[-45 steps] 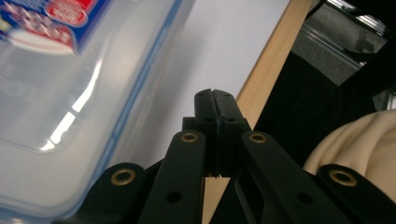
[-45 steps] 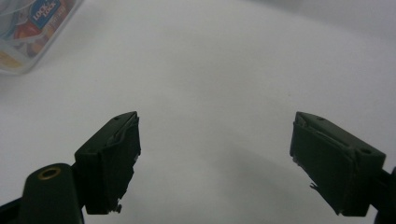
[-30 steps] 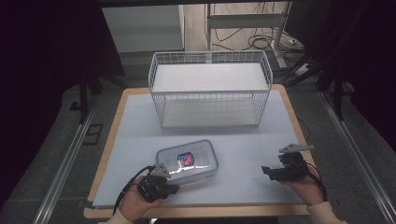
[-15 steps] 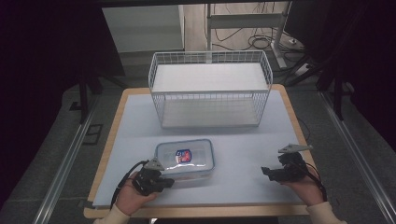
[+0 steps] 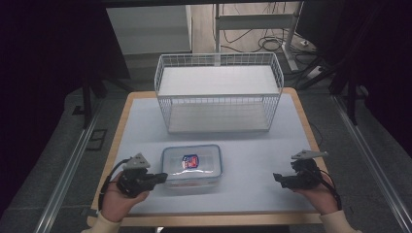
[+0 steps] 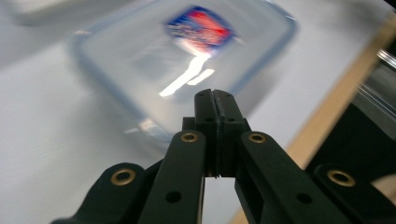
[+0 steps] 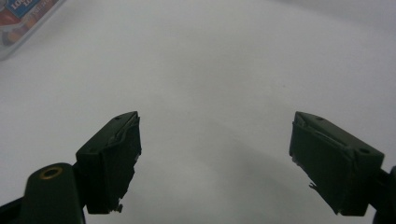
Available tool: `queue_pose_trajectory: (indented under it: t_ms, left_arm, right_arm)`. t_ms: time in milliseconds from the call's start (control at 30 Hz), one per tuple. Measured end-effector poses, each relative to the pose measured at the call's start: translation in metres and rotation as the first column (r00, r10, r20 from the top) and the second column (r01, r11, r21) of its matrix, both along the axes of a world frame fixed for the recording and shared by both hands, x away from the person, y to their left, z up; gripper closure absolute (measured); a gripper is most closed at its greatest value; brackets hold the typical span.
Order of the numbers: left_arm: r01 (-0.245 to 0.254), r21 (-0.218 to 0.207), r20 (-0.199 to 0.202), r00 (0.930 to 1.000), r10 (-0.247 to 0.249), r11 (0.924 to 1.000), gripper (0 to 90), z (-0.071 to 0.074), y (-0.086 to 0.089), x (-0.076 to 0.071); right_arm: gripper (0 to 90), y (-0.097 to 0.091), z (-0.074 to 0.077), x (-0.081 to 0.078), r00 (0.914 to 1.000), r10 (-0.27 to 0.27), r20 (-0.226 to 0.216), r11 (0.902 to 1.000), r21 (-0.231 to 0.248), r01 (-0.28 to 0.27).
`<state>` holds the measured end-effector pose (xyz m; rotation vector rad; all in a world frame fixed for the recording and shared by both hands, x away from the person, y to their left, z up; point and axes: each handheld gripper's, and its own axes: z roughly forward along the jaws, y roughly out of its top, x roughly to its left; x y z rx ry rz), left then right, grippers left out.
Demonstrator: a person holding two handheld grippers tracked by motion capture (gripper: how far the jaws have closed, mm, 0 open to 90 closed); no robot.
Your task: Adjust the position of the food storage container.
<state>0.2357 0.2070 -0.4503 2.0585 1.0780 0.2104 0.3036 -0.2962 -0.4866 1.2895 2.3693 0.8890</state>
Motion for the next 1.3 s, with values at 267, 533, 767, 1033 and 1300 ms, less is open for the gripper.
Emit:
queue_pose_trajectory:
  t_ms: [267,533,767,1033,1300]
  left_arm:
    - [-0.171,0.033,-0.072,0.9823,0.173,0.9847,90.0,-0.026,0.033,0.032]
    - [-0.168,0.028,-0.172,0.9704,0.17,0.9854,90.0,-0.056,0.036,0.058]
    - [-0.137,-0.005,-0.189,0.9729,0.134,0.9906,90.0,-0.06,0.032,0.062]
    - [-0.115,-0.04,-0.194,0.9754,0.105,0.9926,90.0,-0.061,0.024,0.062]
    - [-0.112,-0.048,-0.181,0.9782,0.102,0.9925,90.0,-0.062,0.011,0.063]
  right_arm:
    - [16.9,0.002,0.0,0.0,1.0,0.003,0.002,1.0,-0.006,-0.003]
    - [17.0,0.001,-0.001,0.001,1.0,-0.002,0.005,1.0,-0.008,0.002]
    - [17.1,0.001,0.0,0.002,1.0,-0.003,0.009,1.0,-0.008,0.003]
    - [17.2,0.001,0.001,0.002,0.9999,-0.004,0.015,1.0,-0.006,0.004]
    - [17.2,0.003,0.001,0.002,0.9998,0.002,0.017,1.0,-0.007,-0.002]
